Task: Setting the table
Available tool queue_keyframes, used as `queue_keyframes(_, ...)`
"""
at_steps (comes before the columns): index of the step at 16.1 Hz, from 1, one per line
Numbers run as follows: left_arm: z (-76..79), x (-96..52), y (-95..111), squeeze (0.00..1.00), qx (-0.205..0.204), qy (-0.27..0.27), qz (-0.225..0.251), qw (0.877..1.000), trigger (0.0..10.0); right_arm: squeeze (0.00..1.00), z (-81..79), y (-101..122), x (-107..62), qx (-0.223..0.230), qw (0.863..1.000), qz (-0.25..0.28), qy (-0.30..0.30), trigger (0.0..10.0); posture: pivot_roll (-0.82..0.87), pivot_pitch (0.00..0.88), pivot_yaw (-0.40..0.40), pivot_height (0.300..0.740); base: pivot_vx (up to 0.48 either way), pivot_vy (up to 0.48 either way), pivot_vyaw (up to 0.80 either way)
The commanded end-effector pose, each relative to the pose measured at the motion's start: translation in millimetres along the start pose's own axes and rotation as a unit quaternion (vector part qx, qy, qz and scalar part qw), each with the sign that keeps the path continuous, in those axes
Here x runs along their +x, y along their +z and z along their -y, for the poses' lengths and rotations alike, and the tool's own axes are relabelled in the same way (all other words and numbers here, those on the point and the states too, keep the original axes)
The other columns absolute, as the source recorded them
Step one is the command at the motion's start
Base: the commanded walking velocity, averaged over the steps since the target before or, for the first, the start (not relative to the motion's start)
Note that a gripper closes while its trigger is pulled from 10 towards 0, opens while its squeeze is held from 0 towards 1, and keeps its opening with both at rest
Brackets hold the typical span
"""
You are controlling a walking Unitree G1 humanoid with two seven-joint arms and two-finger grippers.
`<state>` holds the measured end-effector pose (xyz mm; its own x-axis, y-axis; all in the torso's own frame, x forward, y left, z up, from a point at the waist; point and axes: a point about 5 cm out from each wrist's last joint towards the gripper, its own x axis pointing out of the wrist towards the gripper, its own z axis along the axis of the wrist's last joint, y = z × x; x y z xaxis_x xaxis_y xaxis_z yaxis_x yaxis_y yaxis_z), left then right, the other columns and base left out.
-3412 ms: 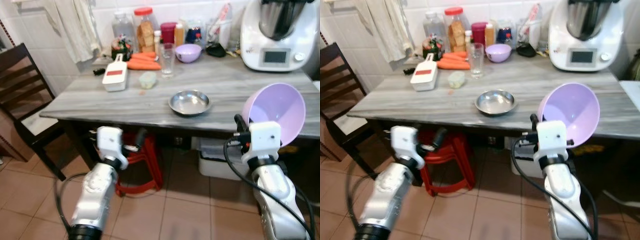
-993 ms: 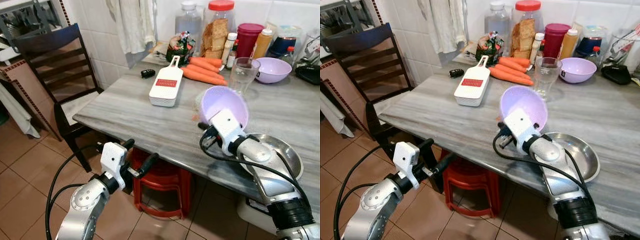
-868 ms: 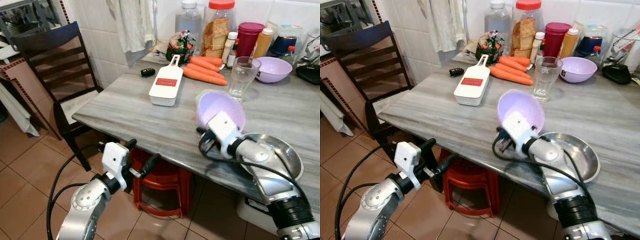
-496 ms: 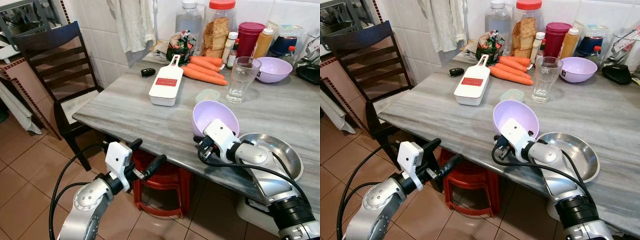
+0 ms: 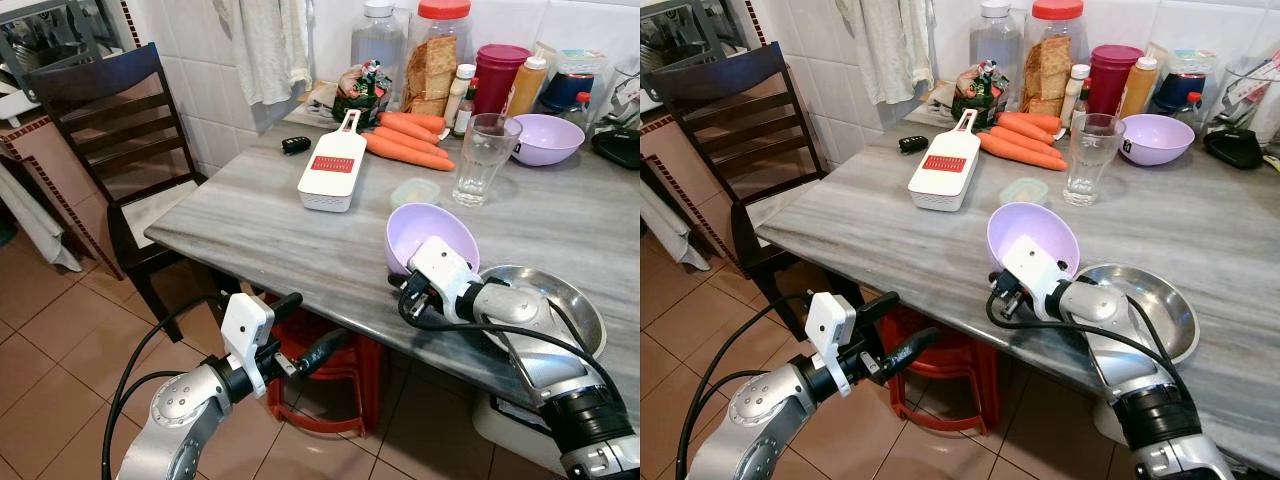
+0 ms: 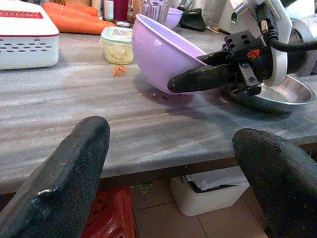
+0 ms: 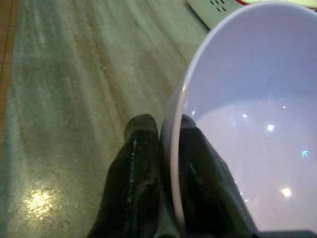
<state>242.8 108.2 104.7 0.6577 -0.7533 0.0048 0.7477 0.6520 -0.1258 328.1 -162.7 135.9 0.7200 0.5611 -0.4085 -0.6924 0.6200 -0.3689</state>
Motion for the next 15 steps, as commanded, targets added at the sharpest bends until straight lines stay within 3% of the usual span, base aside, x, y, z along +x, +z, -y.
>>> queue_keyframes(1, -1.6, -0.4, 0, 0.0, 0.009, -0.002, -0.009, 1.0, 10.0, 1.0, 1.0, 5, 0.3, -0.008, 1.0, 0.0, 0.01, 10.0, -0.12, 0.052, 0.063, 0.74, 0.0, 0.0, 0.0)
queue_keyframes(5, -1.6, 1.1, -2, 0.0, 0.006, 0.0, -0.016, 1.0, 10.0, 1.0, 1.9, 7, -1.9, -0.016, 1.0, 0.003, 0.014, 10.0, -0.12, 0.051, 0.064, 0.74, 0.0, 0.0, 0.0)
queue_keyframes(15, -5.0, 4.0, -3, 0.0, 0.01, -0.001, -0.022, 1.0, 10.0, 1.0, 22.8, 41, -14.4, -0.004, 0.995, 0.069, -0.069, 10.0, -0.12, 0.03, 0.069, 0.74, 0.0, 0.0, 0.0)
